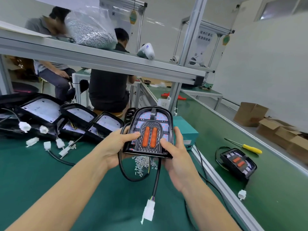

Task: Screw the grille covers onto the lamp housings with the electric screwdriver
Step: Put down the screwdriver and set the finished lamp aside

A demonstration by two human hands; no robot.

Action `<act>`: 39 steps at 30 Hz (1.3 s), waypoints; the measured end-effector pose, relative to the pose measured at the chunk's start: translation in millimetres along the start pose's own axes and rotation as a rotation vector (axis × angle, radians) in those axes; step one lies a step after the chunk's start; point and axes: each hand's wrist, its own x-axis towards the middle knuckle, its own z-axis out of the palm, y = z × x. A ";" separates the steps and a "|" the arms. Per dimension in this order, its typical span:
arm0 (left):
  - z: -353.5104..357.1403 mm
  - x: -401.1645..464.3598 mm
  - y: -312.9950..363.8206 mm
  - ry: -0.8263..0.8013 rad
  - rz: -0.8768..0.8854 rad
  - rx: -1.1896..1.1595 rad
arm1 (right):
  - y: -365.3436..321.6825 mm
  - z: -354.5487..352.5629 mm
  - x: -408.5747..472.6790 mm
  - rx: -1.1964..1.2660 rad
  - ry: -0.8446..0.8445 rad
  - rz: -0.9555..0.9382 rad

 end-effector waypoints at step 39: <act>226.6 24.7 -126.8 -0.526 -0.066 0.420 | -62.3 -245.9 -60.7 0.324 0.928 -0.279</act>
